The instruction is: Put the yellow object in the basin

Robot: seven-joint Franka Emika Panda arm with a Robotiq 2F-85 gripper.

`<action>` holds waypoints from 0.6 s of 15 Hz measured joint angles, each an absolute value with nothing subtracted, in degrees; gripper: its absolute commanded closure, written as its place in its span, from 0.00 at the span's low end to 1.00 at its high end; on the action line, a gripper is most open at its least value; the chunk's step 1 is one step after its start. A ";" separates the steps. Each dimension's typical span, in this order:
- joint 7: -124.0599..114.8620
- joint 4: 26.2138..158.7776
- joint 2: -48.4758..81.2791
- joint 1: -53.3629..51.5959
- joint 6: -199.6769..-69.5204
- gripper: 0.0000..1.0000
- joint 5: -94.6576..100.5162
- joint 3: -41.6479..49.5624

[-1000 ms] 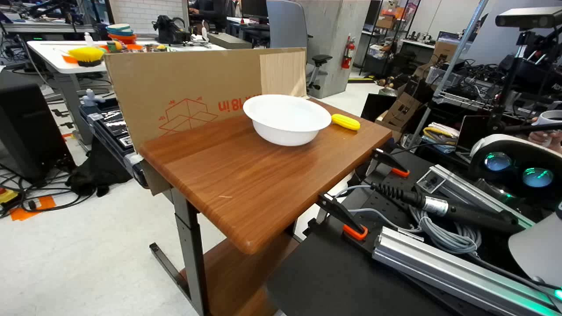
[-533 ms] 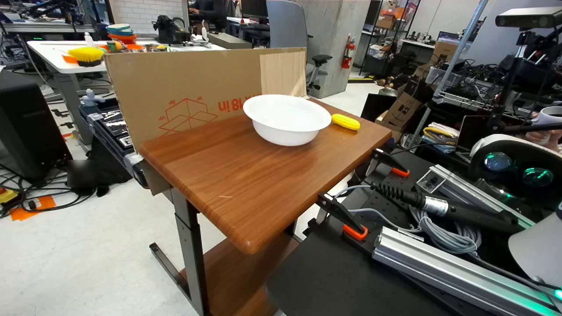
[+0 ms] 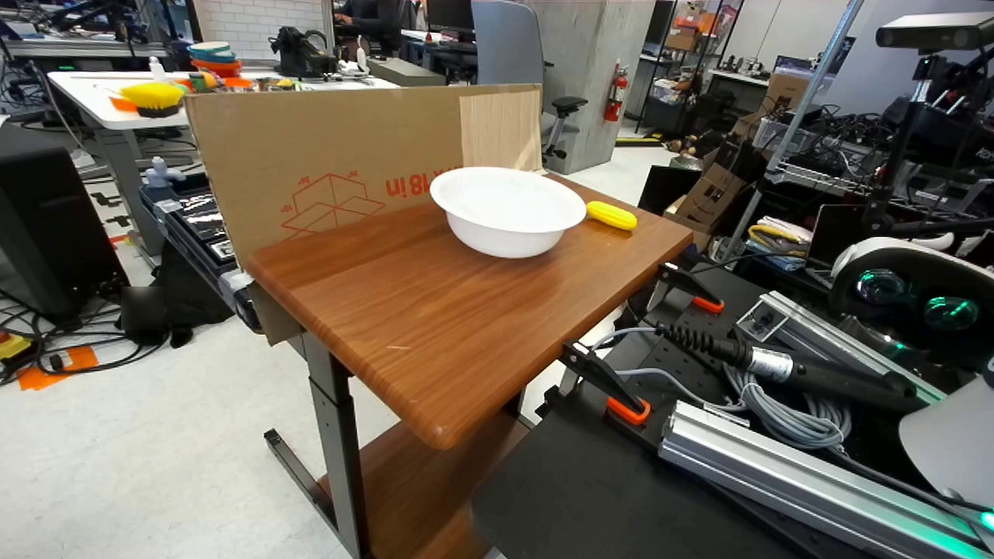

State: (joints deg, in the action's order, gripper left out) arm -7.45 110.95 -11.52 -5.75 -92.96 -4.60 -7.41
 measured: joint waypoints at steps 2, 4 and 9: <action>-7.53 113.27 -11.27 -3.48 -96.42 0.00 -4.56 -4.96; -7.54 116.16 -10.48 -1.17 -99.90 0.00 -4.40 -2.55; -7.38 124.30 -5.19 2.96 -109.13 0.00 1.00 1.59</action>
State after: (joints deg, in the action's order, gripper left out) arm -7.38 124.30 -5.19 2.96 -109.13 1.00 1.59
